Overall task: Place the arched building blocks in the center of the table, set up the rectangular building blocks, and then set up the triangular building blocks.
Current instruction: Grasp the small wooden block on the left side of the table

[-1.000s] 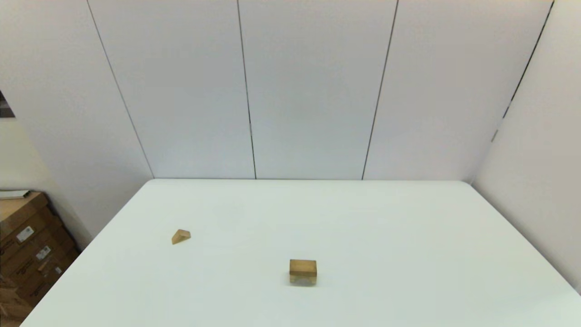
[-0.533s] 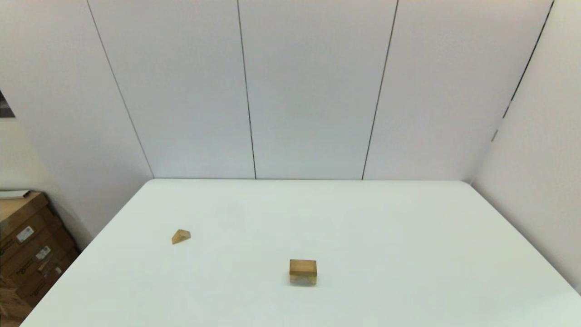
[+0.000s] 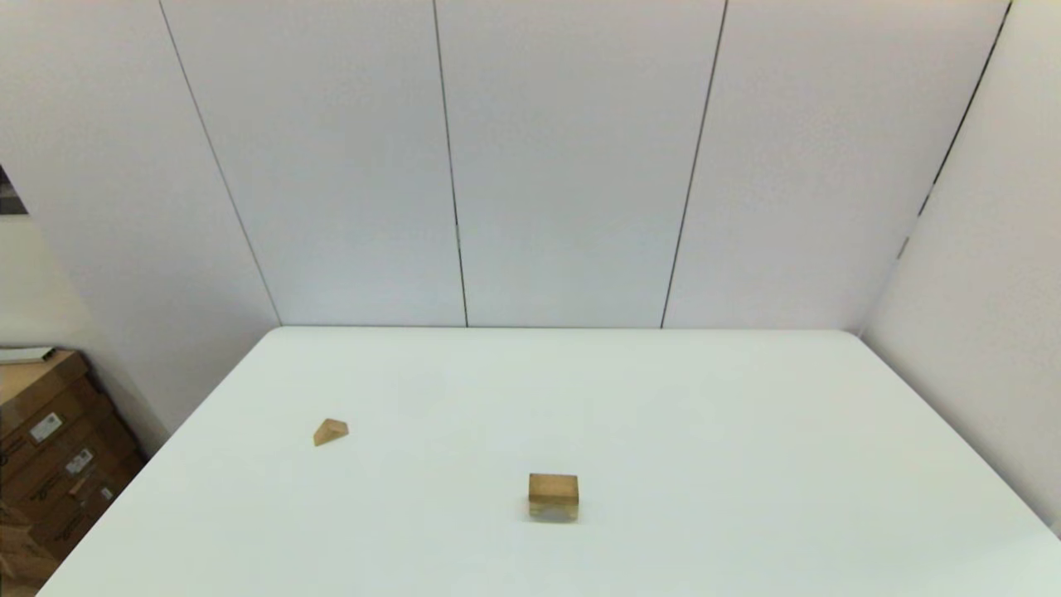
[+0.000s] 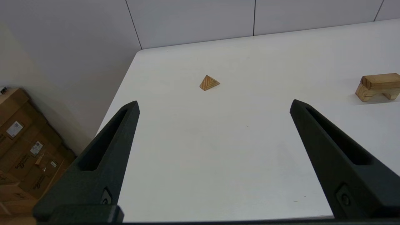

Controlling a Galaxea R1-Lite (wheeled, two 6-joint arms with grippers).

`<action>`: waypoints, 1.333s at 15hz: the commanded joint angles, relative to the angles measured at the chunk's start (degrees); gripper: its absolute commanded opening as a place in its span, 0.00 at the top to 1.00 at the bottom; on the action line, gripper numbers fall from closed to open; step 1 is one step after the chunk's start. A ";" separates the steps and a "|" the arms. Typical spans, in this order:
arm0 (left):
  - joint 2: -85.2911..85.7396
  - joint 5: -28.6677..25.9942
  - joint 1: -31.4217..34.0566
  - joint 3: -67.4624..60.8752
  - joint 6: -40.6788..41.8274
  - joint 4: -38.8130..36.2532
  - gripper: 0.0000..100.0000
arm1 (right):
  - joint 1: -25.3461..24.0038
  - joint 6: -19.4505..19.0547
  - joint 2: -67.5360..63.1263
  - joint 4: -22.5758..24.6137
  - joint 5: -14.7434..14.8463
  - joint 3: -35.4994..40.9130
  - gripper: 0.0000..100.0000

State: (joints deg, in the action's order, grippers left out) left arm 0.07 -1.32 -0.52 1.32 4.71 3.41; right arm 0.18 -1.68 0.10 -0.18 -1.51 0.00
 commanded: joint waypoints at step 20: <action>-0.07 1.14 0.00 0.00 -3.91 -0.16 0.00 | -0.01 -0.08 -0.01 0.01 0.02 0.09 0.00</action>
State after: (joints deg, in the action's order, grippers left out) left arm 0.07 -0.16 -0.52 1.32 0.74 3.24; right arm 0.18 -1.71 0.10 -0.18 -1.48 0.00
